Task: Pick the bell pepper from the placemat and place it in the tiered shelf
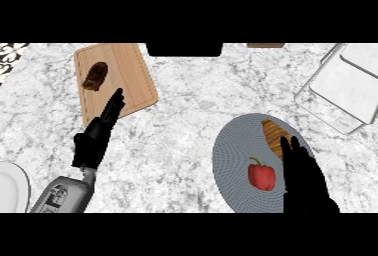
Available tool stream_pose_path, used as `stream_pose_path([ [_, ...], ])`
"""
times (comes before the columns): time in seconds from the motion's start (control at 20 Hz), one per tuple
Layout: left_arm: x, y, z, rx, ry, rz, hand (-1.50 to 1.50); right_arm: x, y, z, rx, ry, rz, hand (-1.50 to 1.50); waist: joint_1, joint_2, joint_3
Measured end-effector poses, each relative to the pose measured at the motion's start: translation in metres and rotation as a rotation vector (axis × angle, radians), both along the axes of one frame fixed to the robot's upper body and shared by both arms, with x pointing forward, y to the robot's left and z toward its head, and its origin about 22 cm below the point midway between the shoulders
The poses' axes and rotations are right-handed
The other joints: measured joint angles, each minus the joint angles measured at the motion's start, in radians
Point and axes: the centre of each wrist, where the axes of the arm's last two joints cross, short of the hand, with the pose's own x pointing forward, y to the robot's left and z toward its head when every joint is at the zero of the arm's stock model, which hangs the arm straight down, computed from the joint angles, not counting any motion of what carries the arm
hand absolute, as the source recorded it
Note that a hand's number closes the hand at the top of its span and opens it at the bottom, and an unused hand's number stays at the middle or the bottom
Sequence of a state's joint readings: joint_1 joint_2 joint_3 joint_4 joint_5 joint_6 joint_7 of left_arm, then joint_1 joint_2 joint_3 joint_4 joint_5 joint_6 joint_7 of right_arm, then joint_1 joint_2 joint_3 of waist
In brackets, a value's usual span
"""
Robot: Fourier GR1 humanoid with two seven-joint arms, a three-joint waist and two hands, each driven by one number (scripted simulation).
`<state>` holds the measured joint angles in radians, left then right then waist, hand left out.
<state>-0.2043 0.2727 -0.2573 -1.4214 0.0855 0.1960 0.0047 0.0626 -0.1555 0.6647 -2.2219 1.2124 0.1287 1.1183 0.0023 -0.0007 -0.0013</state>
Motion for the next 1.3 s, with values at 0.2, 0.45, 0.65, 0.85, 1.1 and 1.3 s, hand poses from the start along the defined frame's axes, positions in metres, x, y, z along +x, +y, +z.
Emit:
stream_pose_path([
  [0.2,0.0,0.003,0.002,-0.001,0.01,0.001,0.0,0.008,0.006,-0.003,-0.009,0.013,-0.019,-1.5,-0.001,0.0,0.0],
  [0.45,-0.001,0.002,0.002,0.001,0.008,0.002,0.0,0.0,0.008,-0.011,-0.021,0.036,-0.034,-1.5,-0.005,-0.001,0.001],
  [0.65,0.0,-0.003,0.003,-0.001,0.001,0.002,0.0,0.011,0.015,-0.013,-0.021,0.04,-0.045,-1.5,-0.003,0.0,0.001],
  [0.85,-0.001,-0.001,0.006,0.0,0.005,0.001,0.0,0.016,0.015,-0.02,-0.032,0.065,-0.061,-1.5,-0.003,0.0,0.001],
  [1.1,-0.001,0.0,-0.003,0.002,0.007,0.001,0.0,0.02,0.013,-0.031,-0.043,0.098,-0.082,-1.5,-0.004,0.0,0.001],
  [1.3,0.0,0.002,-0.004,0.0,0.005,0.005,0.0,0.024,0.013,-0.042,-0.056,0.122,-0.091,-1.5,-0.003,0.0,0.001],
])
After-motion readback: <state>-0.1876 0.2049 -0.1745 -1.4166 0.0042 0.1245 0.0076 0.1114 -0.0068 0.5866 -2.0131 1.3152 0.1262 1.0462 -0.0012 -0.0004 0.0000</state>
